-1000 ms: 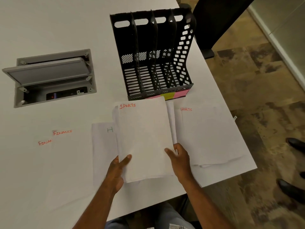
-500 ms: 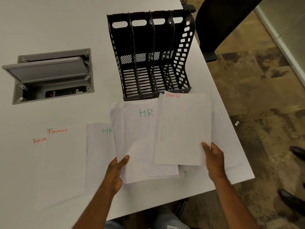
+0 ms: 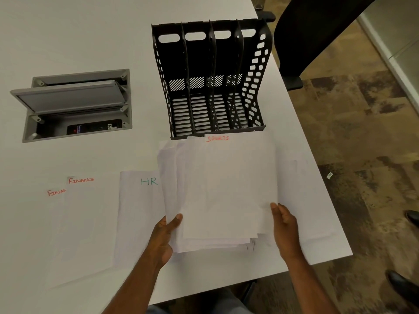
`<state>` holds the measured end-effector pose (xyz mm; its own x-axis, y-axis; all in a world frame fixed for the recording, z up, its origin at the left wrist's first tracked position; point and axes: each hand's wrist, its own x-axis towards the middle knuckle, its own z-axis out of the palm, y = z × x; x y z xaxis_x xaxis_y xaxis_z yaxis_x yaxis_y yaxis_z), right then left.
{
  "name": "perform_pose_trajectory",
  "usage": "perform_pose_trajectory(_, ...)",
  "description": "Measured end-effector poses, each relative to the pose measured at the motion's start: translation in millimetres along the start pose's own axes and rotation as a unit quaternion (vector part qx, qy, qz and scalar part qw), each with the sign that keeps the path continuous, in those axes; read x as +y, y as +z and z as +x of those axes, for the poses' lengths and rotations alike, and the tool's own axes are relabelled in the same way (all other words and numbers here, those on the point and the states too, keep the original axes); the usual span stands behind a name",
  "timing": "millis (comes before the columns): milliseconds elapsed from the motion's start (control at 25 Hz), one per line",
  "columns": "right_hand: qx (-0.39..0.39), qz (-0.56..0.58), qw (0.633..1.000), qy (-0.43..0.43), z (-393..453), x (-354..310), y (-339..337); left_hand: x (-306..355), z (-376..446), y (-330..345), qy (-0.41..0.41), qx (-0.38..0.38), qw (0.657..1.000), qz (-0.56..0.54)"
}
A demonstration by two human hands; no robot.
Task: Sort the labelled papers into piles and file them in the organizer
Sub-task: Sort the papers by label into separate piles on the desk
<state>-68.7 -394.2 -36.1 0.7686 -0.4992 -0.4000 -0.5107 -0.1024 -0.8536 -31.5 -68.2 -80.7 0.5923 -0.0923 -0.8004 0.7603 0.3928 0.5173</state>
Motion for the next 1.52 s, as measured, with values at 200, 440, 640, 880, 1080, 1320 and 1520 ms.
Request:
perform_pose_trajectory(200,0.161,-0.112,0.979,-0.064,28,20,-59,-5,2,-11,-0.005,0.013,1.000,-0.006)
perform_pose_trajectory(440,0.168,-0.271,0.948,0.010,30,63,-76,-7,2,-19,-0.002,0.037,0.999,0.019)
perform_pose_trajectory(640,0.187,-0.278,0.942,-0.035,17,39,-32,-3,0,-25,0.004,0.038,0.999,0.022)
perform_pose_trajectory(880,-0.080,-0.138,0.987,-0.006,-29,-15,92,3,-11,-41,-0.008,0.033,0.999,-0.007)
perform_pose_trajectory(1080,0.051,-0.177,0.981,-0.064,-33,-28,111,23,-26,-85,0.000,0.039,0.999,-0.023)
perform_pose_trajectory(1320,0.182,-0.189,0.962,-0.076,-40,-9,88,52,-47,-162,0.007,0.087,0.994,-0.066)
perform_pose_trajectory(1520,0.141,-0.252,0.957,-0.002,-66,27,115,67,-65,-203,0.011,0.103,0.993,-0.064)
